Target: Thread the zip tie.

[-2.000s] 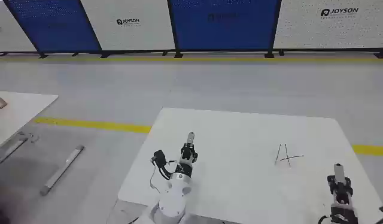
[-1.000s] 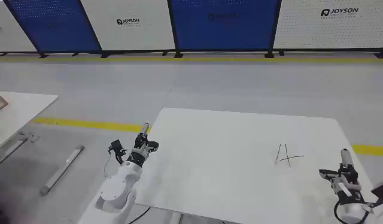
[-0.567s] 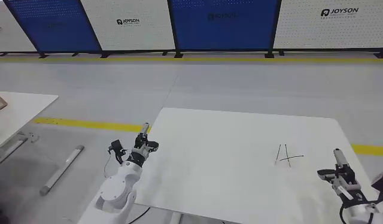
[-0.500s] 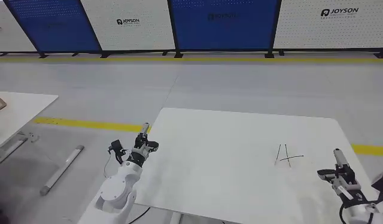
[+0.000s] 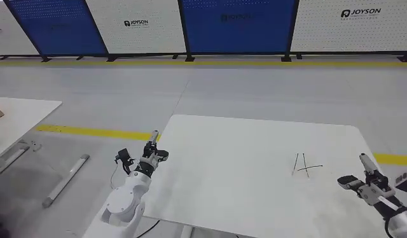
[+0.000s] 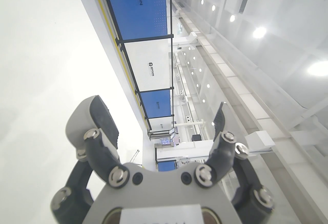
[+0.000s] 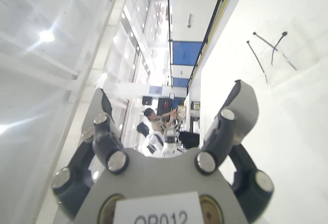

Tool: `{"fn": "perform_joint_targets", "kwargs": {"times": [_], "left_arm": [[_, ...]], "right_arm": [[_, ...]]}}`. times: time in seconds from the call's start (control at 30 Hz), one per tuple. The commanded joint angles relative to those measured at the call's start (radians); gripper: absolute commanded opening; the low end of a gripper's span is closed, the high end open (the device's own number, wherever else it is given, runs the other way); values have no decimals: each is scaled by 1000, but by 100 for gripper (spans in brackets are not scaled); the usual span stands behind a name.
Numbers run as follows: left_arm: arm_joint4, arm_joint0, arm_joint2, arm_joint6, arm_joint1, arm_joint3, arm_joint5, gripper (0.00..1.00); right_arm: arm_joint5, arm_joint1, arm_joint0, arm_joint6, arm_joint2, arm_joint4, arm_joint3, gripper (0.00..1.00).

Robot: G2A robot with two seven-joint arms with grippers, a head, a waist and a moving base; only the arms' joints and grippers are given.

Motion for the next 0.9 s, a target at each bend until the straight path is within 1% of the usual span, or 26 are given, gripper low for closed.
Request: {"fn": "perform_joint_targets", "kwargs": {"times": [0.0,0.07,0.1,0.13,0.17,0.7,0.8,0.87], "left_arm": [[0,0,0,0,0,0,0,100],[0,0,0,0,0,0,0,100],[0,0,0,0,0,0,0,100],[0,0,0,0,0,0,0,100],[0,0,0,0,0,0,0,100],[0,0,0,0,0,0,0,100],[0,0,0,0,0,0,0,100],[0,0,0,0,0,0,0,100]], "right_arm": [[60,11,46,91,11,-34,34,100],[106,20,91,135,12,-61,72,100],[157,28,123,196,-3,-99,101,100],[190,34,155,228,-9,-123,127,100],[193,37,182,237,-13,-125,167,100],[193,37,182,237,-13,-125,167,100],[178,40,184,245,-18,-145,147,100],[186,45,196,264,-17,-159,145,100]]}}
